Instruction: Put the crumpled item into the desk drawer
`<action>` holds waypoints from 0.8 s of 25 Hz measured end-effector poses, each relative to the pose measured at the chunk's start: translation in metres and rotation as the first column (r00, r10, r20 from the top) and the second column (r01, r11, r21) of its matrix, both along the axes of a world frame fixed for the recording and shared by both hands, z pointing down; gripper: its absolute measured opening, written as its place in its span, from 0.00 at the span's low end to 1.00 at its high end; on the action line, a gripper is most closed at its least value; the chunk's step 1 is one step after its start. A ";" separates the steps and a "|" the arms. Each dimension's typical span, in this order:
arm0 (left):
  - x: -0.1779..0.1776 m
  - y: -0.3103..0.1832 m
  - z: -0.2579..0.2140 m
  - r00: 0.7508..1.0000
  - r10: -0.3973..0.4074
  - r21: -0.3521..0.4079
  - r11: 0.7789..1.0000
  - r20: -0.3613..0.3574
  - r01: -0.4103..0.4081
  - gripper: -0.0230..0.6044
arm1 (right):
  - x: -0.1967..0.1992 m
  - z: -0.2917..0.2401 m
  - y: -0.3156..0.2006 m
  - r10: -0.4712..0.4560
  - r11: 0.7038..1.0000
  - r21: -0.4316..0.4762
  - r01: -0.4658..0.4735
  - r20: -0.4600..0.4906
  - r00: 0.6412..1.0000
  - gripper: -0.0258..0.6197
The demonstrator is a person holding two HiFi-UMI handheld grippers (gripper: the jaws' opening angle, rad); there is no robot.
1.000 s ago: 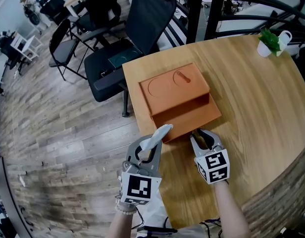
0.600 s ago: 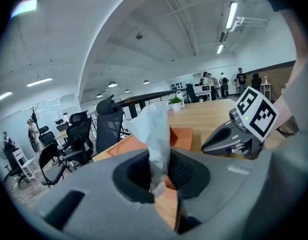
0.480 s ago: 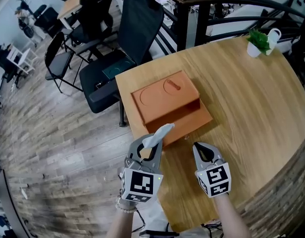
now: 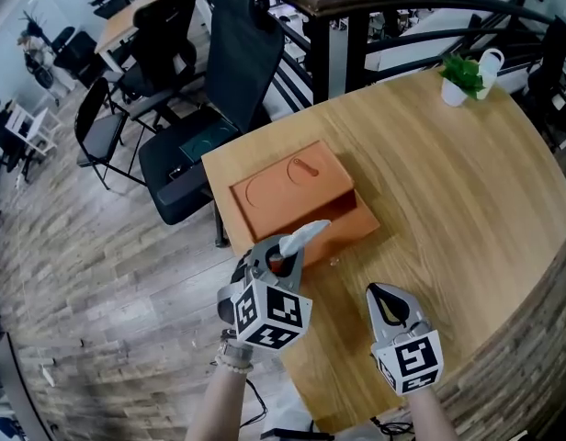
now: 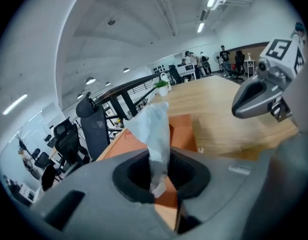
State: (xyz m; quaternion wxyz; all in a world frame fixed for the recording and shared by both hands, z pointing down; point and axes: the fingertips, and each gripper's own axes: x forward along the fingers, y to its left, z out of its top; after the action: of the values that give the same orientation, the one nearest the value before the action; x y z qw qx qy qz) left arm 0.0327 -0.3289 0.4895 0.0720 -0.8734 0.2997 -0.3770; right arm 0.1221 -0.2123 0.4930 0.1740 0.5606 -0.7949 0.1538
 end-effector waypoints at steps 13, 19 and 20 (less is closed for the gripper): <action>0.034 -0.023 0.048 0.915 0.125 -0.032 0.992 0.384 -0.122 0.12 | 0.010 -0.006 0.032 0.048 0.999 -0.021 -0.048 0.011 0.999 0.03; 0.045 -0.019 0.064 0.905 0.191 -0.145 0.979 0.381 -0.145 0.13 | 0.007 -0.005 0.037 0.053 0.998 -0.025 -0.053 0.021 0.998 0.03; 0.046 -0.018 0.066 0.905 0.201 -0.156 0.976 0.376 -0.153 0.14 | 0.007 -0.004 0.037 0.053 0.998 -0.026 -0.052 0.022 0.998 0.03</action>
State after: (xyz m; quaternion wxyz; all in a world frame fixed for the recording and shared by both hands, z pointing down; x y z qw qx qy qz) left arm 0.0787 -0.3468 0.5552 0.1103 -0.8075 0.1751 -0.5524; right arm 0.1286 -0.1756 0.4886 0.1680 0.5773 -0.7797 0.1747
